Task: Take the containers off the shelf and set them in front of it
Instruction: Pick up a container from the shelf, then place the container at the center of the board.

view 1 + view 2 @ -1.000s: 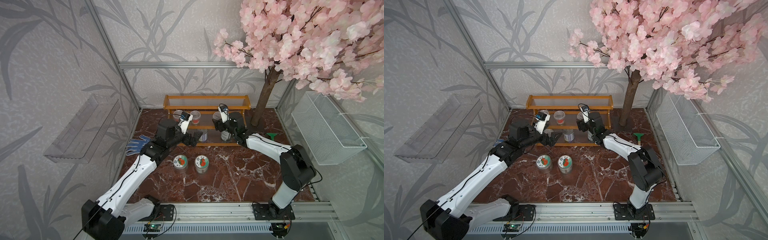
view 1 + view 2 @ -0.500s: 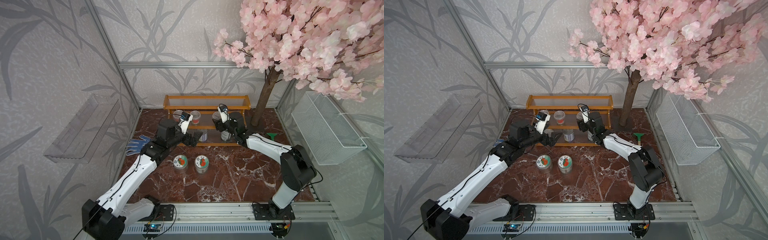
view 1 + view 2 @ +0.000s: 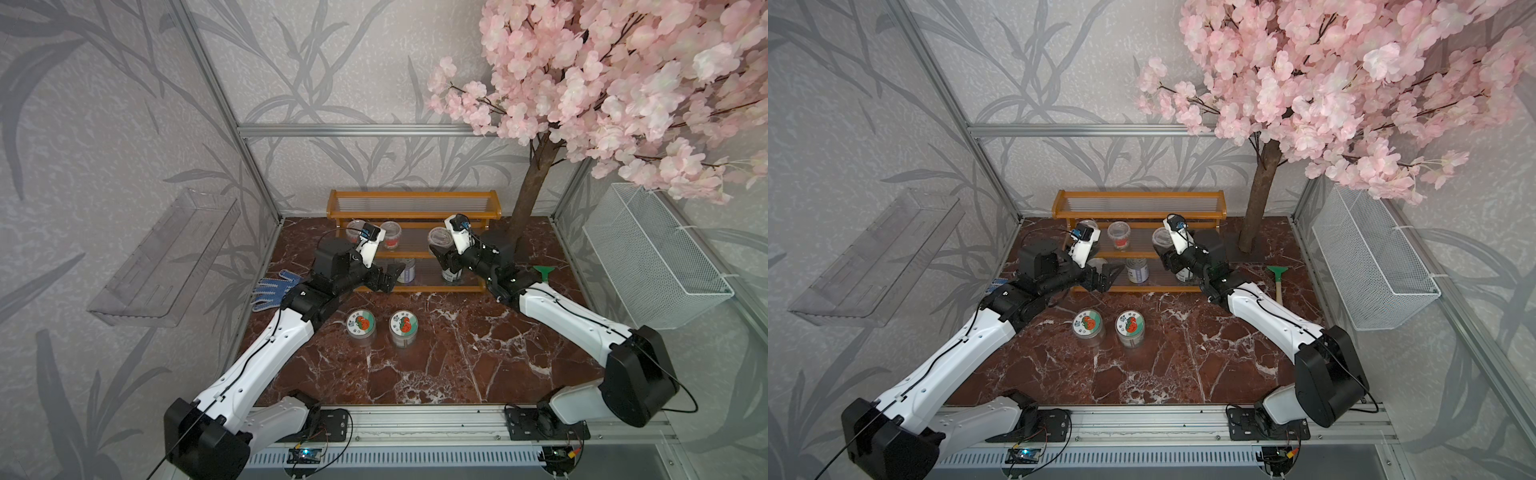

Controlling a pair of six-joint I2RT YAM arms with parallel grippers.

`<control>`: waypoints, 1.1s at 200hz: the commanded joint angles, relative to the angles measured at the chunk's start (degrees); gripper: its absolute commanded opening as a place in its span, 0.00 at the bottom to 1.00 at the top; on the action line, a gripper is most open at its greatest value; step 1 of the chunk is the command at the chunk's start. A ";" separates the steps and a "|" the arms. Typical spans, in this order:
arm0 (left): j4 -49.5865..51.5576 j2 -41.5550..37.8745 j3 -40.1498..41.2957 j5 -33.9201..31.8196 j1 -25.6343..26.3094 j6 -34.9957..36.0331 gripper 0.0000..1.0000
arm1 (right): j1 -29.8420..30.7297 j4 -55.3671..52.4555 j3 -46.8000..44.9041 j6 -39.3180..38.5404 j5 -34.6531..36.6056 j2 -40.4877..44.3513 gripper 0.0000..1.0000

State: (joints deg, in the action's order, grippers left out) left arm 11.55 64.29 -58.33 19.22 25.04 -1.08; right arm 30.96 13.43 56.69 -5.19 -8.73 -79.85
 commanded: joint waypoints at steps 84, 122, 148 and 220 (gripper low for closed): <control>-1.29 -3.47 4.82 7.00 -0.25 -1.71 1.00 | 11.54 -2.92 -28.14 1.65 -1.64 19.18 0.68; 1.35 -5.17 6.26 7.56 -0.17 -1.50 1.00 | 12.43 6.02 -33.00 3.02 0.23 14.11 0.68; 2.49 -6.47 7.29 8.02 -0.04 -1.61 1.00 | 12.46 11.30 -34.89 3.47 0.81 9.19 0.69; 3.11 -7.61 8.48 7.41 0.10 -1.46 1.00 | 12.46 17.15 -37.73 1.80 5.01 2.66 0.74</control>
State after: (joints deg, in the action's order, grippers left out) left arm 14.31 57.36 -50.68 26.17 25.06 -2.57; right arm 43.09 27.42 20.12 -2.87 -5.91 -76.60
